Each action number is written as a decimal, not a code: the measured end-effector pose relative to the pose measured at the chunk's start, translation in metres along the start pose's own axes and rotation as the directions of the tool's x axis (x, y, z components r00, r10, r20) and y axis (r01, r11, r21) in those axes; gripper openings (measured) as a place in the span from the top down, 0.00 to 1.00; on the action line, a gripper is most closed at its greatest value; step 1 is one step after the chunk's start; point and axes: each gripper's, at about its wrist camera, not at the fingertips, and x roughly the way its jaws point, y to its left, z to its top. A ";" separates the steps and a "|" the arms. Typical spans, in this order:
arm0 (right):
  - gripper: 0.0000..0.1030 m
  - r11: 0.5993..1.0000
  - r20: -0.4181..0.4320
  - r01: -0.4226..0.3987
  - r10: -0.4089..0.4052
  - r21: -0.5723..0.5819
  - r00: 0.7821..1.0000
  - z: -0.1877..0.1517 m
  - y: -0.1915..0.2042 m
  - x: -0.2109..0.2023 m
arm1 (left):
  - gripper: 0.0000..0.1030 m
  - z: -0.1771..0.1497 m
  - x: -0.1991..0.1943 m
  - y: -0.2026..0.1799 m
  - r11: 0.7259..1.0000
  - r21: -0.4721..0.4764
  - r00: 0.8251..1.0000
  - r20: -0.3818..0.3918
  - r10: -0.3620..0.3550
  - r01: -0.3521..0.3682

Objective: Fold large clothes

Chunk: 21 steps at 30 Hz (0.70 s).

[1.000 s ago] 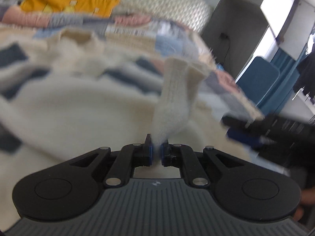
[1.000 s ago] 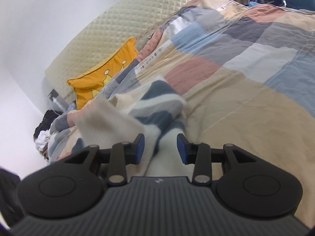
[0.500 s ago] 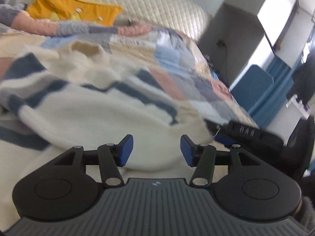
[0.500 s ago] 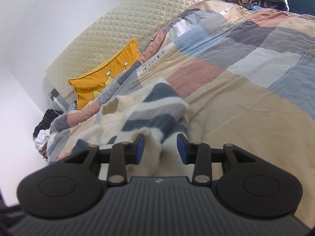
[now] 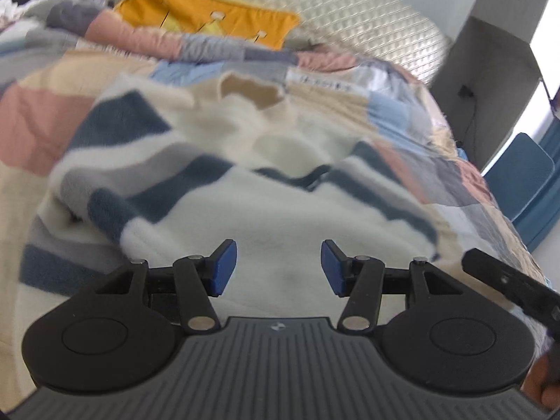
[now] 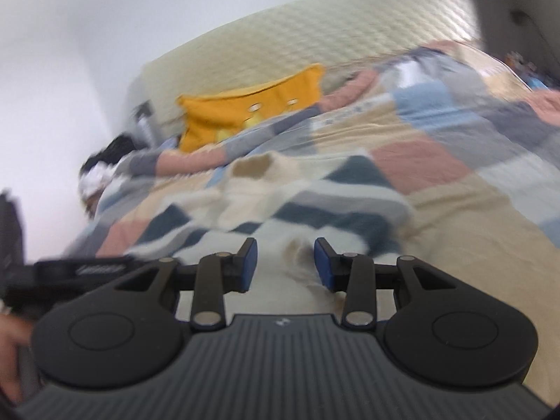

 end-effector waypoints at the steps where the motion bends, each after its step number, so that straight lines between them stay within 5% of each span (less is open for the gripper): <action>1: 0.62 1.000 -0.004 -0.005 0.005 -0.029 1.000 -0.001 0.005 0.003 | 0.42 -0.001 0.007 0.003 1.000 0.002 1.000 -0.009 0.017 -0.017; 7: 0.62 0.983 0.032 -0.007 0.014 -0.184 0.999 -0.005 0.028 0.008 | 0.43 -0.008 0.030 0.017 0.999 -0.026 0.997 -0.064 0.046 -0.048; 11: 0.64 0.976 -0.096 0.029 -0.051 -0.216 0.994 -0.014 0.028 0.034 | 0.43 -0.009 0.028 0.015 0.998 -0.026 0.996 -0.064 0.055 -0.057; 14: 0.65 0.979 -0.251 0.056 -0.105 -0.194 0.962 -0.027 0.016 0.063 | 0.43 -0.012 0.024 0.014 0.997 -0.031 0.995 -0.068 0.066 -0.068; 21: 0.65 0.988 -0.267 0.043 -0.082 -0.148 0.960 -0.034 0.010 0.061 | 0.43 -0.020 0.013 0.017 0.994 -0.051 0.993 -0.078 0.092 -0.096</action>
